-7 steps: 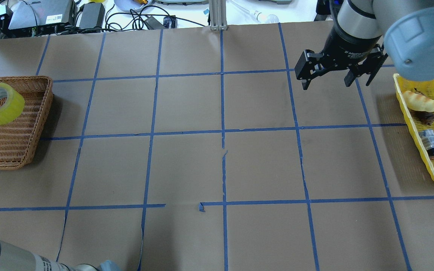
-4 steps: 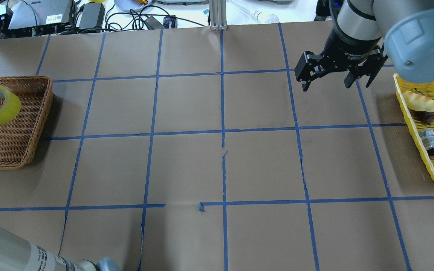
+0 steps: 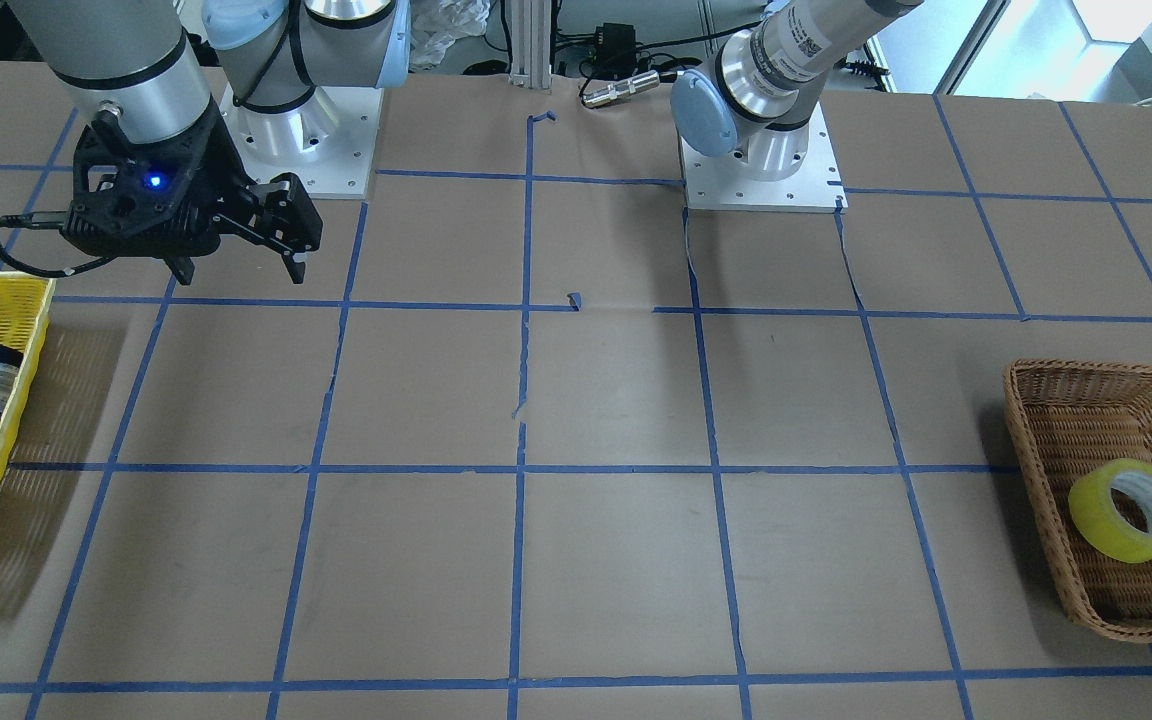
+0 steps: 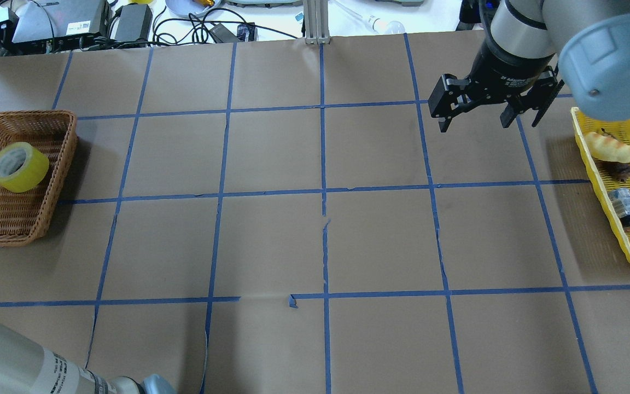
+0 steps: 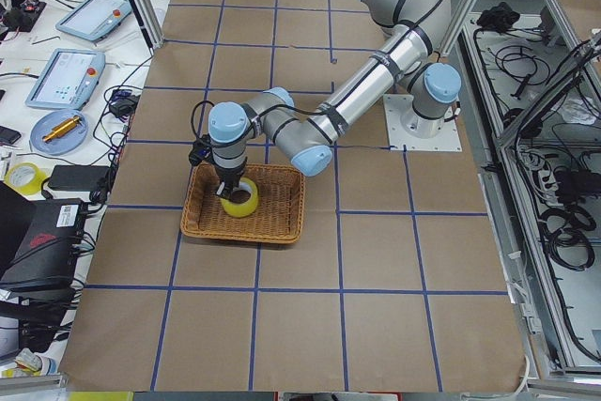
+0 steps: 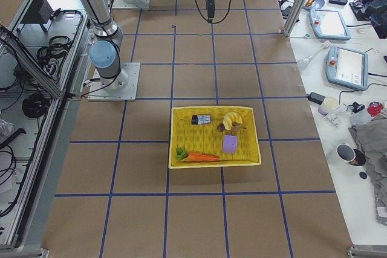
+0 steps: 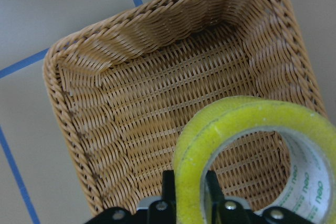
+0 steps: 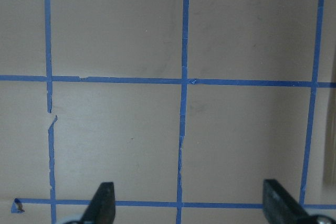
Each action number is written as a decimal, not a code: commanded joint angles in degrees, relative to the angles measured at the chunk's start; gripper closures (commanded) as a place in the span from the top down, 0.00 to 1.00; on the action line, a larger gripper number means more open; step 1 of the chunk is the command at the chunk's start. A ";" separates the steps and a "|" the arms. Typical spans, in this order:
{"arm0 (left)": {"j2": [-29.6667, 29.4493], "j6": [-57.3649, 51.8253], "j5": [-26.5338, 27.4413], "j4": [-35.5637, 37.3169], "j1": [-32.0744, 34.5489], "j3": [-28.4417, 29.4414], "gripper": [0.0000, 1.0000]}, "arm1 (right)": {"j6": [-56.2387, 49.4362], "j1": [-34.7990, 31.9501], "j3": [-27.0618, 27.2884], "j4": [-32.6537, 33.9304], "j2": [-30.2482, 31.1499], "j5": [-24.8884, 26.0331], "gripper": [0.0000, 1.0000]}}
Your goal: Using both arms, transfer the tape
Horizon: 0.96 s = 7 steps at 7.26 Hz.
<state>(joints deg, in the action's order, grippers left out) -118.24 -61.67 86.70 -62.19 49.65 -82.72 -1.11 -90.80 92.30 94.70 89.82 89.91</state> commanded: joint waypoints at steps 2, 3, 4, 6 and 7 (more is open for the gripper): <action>7.47 8.88 0.13 -8.89 7.00 -0.59 0.81 | -0.04 -0.08 -0.10 -0.04 0.09 -0.09 1.00; 10.98 15.11 0.22 -14.22 10.35 -0.51 0.81 | -0.04 -0.08 -0.10 -0.04 0.09 0.00 1.00; 13.98 23.79 -0.30 -18.63 14.21 -0.51 0.81 | -0.04 -0.08 -0.10 -0.04 0.09 -0.09 1.00; 19.26 40.58 2.48 -20.34 26.05 -0.42 0.81 | -0.04 -0.08 -0.19 0.05 0.09 -0.09 1.00; 20.93 51.19 4.42 -20.52 32.90 -1.47 0.81 | -0.12 -0.08 -0.19 -0.04 0.09 -0.09 1.00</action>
<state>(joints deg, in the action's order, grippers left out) -99.93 -22.91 88.83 -82.07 74.24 -83.42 -1.18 -90.86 92.13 94.69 89.91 89.82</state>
